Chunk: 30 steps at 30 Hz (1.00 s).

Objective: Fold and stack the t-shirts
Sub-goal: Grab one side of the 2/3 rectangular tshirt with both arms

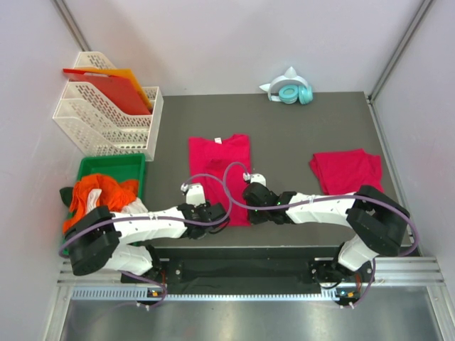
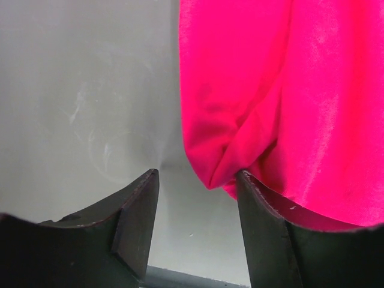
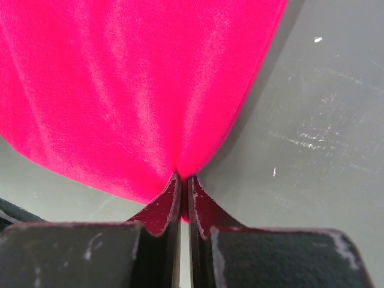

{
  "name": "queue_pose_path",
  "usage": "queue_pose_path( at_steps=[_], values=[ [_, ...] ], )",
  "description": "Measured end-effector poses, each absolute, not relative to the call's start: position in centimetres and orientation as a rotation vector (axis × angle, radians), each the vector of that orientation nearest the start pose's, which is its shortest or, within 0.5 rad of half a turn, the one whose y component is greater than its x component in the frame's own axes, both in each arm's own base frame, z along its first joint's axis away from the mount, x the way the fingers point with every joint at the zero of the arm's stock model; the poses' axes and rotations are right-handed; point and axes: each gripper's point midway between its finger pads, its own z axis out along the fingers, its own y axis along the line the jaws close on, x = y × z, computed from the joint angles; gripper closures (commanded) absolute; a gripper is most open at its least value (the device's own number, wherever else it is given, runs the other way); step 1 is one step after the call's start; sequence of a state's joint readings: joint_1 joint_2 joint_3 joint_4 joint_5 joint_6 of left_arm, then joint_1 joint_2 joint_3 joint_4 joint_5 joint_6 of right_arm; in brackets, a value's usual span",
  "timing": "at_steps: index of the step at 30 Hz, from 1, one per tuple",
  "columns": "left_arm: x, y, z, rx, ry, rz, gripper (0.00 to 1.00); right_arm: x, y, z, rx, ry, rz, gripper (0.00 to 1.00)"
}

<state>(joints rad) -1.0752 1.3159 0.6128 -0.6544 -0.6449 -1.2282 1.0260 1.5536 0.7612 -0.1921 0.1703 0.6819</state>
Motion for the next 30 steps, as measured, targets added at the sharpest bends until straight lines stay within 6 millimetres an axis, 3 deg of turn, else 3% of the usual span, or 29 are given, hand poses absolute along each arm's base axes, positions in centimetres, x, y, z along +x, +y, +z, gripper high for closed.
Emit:
queue_pose_path(
  at_steps=[5, 8, 10, 21, 30],
  values=[
    [17.0, -15.9, 1.9, -0.288, 2.447, 0.070, 0.62, 18.1, 29.1, 1.8, -0.378, 2.569, 0.445, 1.00],
    [17.2, -16.4, 1.9, -0.298, 2.441, 0.042, 0.78, 18.1, 29.1, 1.8, -0.378, 2.569, 0.445, 1.00],
    [17.3, -16.7, 1.9, -0.307, 2.437, 0.027, 1.00, 18.1, 29.1, 1.8, -0.378, 2.569, 0.445, 1.00],
    [16.7, -16.6, 2.0, -0.321, 2.454, -0.021, 1.00, 17.9, 29.1, 1.8, -0.382, 2.565, 0.446, 1.00],
    [14.6, -16.9, 4.4, -0.266, 2.486, -0.117, 1.00, 14.7, 28.0, 2.1, -0.441, 2.583, 0.419, 1.00]
  ],
)
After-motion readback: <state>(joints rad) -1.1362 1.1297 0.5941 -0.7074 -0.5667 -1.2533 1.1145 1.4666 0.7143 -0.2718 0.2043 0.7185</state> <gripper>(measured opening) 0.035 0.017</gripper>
